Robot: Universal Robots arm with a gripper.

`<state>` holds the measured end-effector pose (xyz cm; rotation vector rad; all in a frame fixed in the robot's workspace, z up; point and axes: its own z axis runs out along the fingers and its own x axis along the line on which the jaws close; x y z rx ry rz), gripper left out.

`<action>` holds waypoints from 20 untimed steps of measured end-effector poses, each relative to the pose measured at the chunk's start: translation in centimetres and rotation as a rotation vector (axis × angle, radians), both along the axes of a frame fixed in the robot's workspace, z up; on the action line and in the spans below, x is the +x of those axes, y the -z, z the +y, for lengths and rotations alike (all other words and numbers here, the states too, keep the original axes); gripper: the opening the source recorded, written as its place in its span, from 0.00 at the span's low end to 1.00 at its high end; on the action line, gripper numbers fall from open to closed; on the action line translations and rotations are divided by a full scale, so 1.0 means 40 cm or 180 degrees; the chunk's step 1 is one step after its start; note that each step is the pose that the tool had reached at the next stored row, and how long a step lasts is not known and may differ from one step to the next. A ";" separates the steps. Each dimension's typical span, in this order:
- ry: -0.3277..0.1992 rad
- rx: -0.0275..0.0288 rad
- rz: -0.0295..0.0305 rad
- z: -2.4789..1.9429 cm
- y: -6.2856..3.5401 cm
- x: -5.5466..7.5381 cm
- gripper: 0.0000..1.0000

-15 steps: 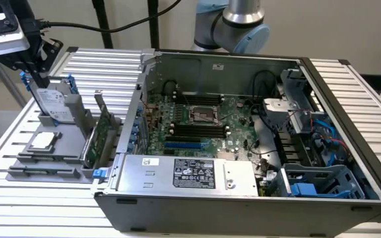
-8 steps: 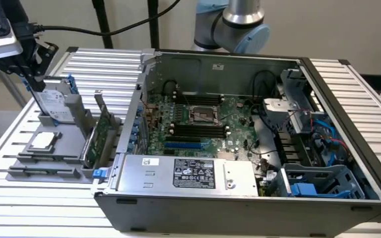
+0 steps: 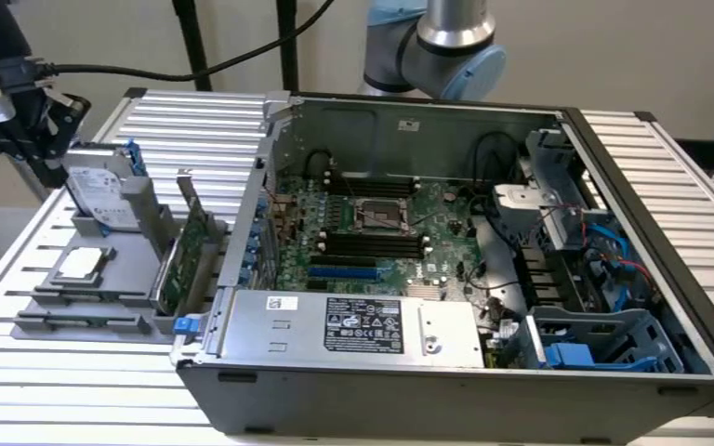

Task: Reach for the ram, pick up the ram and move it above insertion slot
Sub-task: 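Reach for the ram, then pick up the ram and move it above insertion slot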

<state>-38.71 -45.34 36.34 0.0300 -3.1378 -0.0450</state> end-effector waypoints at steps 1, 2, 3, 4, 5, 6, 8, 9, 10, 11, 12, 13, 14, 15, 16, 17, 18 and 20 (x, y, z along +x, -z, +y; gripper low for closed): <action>0.0000 -0.0003 0.0002 -0.005 0.001 -0.004 0.11; 0.0000 -0.0006 0.0003 -0.010 0.003 -0.008 0.11; 0.0000 -0.0009 0.0005 -0.014 0.004 -0.012 0.11; 0.0000 -0.0013 0.0007 -0.018 0.006 -0.016 0.11; 0.0000 -0.0017 0.0008 -0.022 0.007 -0.020 0.11; 0.0000 -0.0021 0.0010 -0.026 0.009 -0.024 0.11; 0.0000 -0.0030 0.0013 -0.034 0.011 -0.032 0.11; 0.0000 -0.0035 0.0015 -0.038 0.013 -0.036 0.11; 0.0000 -0.0040 0.0016 -0.042 0.014 -0.040 0.11; 0.0000 -0.0046 0.0019 -0.046 0.015 -0.043 0.11; 0.0000 -0.0053 0.0020 -0.049 0.016 -0.046 0.11; 0.0000 -0.0054 0.0019 -0.049 0.016 -0.047 0.11; 0.0000 -0.0054 0.0019 -0.049 0.016 -0.047 0.11; 0.0000 -0.0054 0.0019 -0.049 0.016 -0.047 0.11; 0.0000 -0.0054 0.0019 -0.049 0.016 -0.047 0.11; 0.0000 -0.0054 0.0020 -0.049 0.016 -0.047 0.11; 0.0000 -0.0054 0.0019 -0.049 0.016 -0.047 0.11; 0.0000 -0.0054 0.0020 -0.049 0.016 -0.047 0.11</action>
